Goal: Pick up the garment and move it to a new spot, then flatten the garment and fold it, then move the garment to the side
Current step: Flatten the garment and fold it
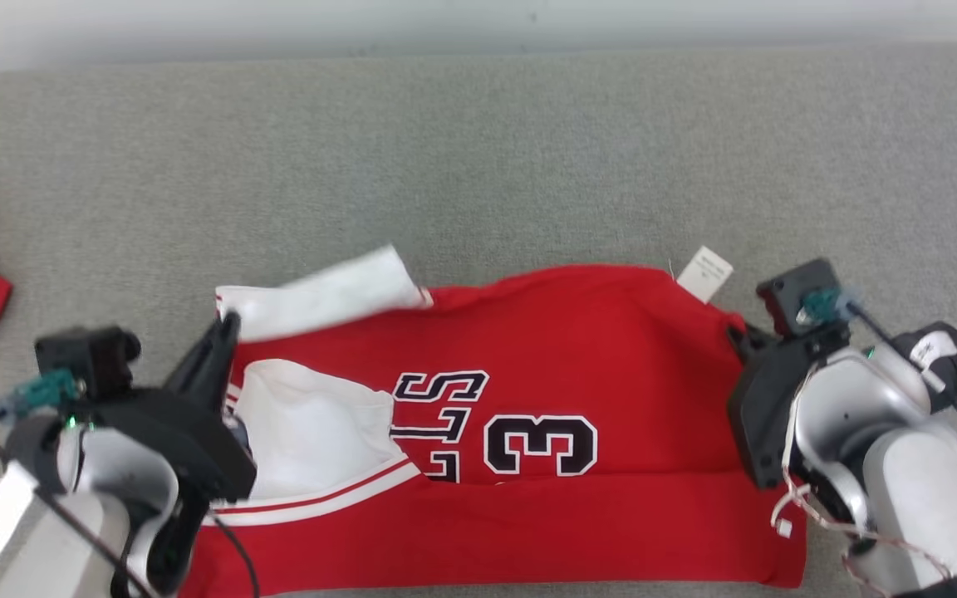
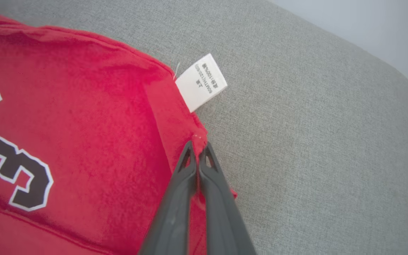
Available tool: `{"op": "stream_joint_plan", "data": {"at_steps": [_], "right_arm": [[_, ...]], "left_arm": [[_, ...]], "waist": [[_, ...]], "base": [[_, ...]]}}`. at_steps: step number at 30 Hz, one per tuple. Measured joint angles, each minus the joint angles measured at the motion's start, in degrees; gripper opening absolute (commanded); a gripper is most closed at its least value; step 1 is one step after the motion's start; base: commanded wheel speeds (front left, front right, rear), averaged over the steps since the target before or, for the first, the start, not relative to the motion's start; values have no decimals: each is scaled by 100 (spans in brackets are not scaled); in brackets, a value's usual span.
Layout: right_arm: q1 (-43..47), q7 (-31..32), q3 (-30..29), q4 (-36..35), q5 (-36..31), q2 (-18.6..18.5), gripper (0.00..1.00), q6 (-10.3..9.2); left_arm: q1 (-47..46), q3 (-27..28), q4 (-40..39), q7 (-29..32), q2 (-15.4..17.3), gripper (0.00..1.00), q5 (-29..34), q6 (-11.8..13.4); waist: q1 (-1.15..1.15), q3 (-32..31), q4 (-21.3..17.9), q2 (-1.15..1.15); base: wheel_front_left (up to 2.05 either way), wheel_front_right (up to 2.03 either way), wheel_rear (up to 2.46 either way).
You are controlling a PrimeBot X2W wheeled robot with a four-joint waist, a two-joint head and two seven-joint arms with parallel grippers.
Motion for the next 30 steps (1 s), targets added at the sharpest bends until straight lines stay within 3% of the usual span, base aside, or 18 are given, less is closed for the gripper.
{"op": "stream_joint_plan", "data": {"at_steps": [7,15,23,30], "right_arm": [[266,52,377,35,247,-553,0,1],[267,8,639,59,250,-1031,0,1],[218,-51,1248,249,349,-1764,0,2],[156,-87,1573,396,435,-2096,0,2]], "left_arm": [[621,-14,-387,177,-4,0,-293,63],[857,90,-457,94,-22,0,-433,157],[1022,202,-656,27,-3,0,-586,208],[1204,170,-715,32,-24,0,-627,260]], "waist": [[0,-187,109,0],[0,-316,191,0],[1,-369,306,0],[0,-428,394,0]], "base": [[0,0,0],[0,0,0],[0,0,0],[0,0,0]]}}
